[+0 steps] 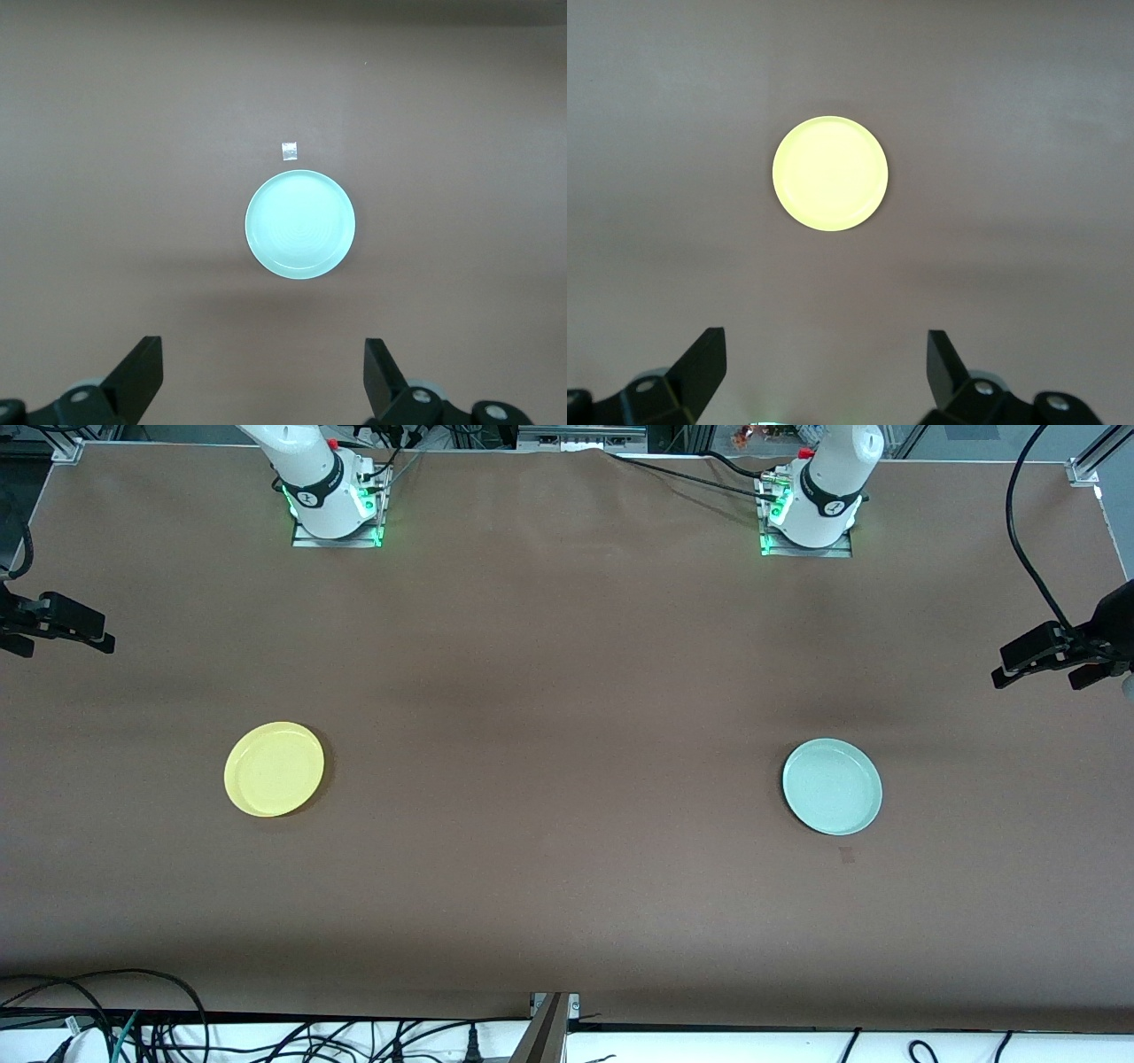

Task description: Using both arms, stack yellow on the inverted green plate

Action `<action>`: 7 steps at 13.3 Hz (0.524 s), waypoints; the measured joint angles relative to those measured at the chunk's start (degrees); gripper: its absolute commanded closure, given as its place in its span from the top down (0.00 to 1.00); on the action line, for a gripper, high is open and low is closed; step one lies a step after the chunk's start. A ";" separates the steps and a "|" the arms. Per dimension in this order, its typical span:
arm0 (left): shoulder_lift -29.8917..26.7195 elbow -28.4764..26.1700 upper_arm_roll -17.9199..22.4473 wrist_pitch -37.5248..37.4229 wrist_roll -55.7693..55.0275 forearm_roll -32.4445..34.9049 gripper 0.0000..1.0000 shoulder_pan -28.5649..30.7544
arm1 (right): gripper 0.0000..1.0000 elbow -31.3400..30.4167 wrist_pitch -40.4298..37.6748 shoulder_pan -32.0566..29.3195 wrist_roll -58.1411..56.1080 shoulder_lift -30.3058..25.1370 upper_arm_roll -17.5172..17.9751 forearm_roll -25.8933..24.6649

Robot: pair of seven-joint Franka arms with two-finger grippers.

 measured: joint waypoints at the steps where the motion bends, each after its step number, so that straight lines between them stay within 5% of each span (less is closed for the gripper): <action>1: 0.14 0.00 0.00 0.00 0.00 0.00 1.00 -0.02 | 1.00 0.00 0.00 0.01 0.00 0.00 0.01 0.00; 7: 0.67 0.03 0.14 0.00 0.00 0.00 1.00 -0.03 | 1.00 0.00 -0.05 0.02 -0.06 0.00 0.01 0.00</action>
